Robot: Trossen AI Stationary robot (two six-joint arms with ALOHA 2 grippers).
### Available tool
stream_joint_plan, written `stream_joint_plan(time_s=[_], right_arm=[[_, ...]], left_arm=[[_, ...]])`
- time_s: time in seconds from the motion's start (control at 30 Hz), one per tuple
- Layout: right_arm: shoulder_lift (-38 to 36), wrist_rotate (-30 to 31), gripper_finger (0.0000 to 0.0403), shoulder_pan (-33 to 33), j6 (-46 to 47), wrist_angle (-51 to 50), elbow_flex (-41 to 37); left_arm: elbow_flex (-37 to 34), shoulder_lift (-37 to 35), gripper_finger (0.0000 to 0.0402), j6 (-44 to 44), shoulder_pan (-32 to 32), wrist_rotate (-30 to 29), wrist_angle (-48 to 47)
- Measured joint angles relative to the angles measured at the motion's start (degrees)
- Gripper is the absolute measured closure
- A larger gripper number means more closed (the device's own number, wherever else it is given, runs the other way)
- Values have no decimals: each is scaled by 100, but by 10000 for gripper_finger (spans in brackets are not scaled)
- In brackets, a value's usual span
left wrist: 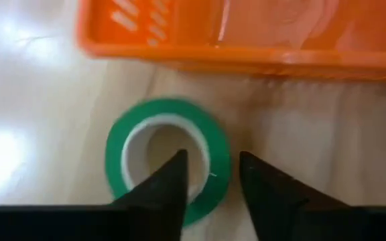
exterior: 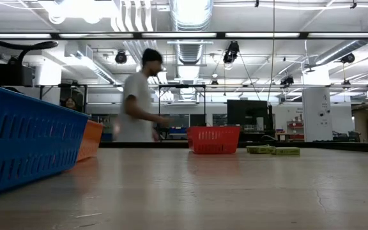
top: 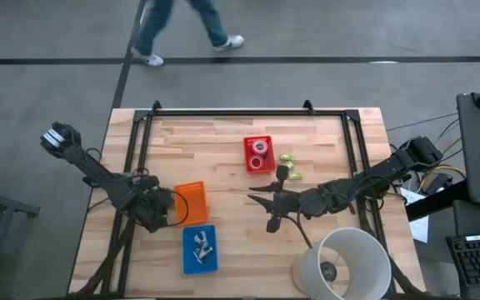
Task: Pick and place Stapler, Stapler remover, tape
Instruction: Put the green tape into the red bin
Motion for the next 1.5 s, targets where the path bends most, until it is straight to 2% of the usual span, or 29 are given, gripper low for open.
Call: stream_joint_plan(time_s=[0.17, 0.2, 0.37, 0.57, 0.63, 0.73, 0.87, 1.03, 1.13, 1.23, 1.37, 1.5], right_arm=[[0, -2, 332, -22, 0, -7, 0], [0, -2, 333, -22, 0, -7, -4], [2, -2, 334, -22, -2, -7, -52], [2, 2, 328, -61, -2, 25, -55], [2, 4, 330, -64, -2, 26, -57], [2, 4, 336, -74, 0, 26, -61], [2, 4, 343, -92, 39, 26, -66], [2, 4, 345, -115, 190, 26, -78], [2, 0, 343, -164, 310, 28, -95], [2, -75, 338, -220, 365, 35, -121], [2, -762, 329, -249, 159, 160, -146], [2, -1586, 319, -245, -152, 847, -227]], left_arm=[[7, -5, 357, 147, -2, 61, 126], [9, -10, 364, 147, -2, 101, 126], [138, -43, 364, -112, -3, 495, -137], [787, -103, 353, -418, -3, 554, -1329], [1079, -108, 357, -438, -2, 337, -1695], [1503, -128, 361, -236, -7, -338, -1816], [2009, -133, 354, 341, -11, -1352, -1448], [2438, -145, 347, 866, -26, -2119, -1171], [2424, -173, 359, 1913, -42, -2463, -35], [2250, -177, 362, 3390, -44, -2395, 1775], [1863, -177, 349, 5199, -44, -1626, 4363], [1340, -177, 348, 6487, -36, -868, 6613]])
